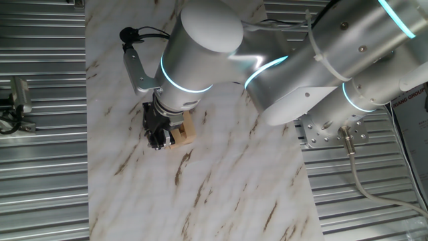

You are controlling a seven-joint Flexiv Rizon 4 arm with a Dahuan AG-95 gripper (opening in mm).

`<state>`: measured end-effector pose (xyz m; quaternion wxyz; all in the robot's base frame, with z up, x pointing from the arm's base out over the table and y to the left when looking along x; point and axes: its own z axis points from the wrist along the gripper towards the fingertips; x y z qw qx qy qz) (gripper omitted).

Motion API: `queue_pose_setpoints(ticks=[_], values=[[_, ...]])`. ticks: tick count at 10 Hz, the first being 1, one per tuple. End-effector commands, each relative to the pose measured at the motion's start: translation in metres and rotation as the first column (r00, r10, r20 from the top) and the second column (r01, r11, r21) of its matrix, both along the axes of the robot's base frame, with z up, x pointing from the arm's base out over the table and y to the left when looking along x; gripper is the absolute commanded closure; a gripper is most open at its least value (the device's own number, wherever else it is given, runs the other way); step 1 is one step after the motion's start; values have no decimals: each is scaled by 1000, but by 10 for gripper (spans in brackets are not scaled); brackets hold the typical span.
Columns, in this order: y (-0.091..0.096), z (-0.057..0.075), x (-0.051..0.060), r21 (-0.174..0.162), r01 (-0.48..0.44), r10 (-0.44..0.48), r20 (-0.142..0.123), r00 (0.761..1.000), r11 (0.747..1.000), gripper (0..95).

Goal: Play Jenga

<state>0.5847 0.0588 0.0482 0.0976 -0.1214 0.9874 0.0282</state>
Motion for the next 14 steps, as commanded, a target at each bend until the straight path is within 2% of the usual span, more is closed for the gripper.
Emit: queue_pose_setpoints(ticks=[1,5,14], values=[[0,0,1,1,0,0,-3,1000,1000,950],[1,0,3,-2,1,-1,-13,1000,1000,950],[2,1,7,-1,1,-1,-14,1000,1000,950]])
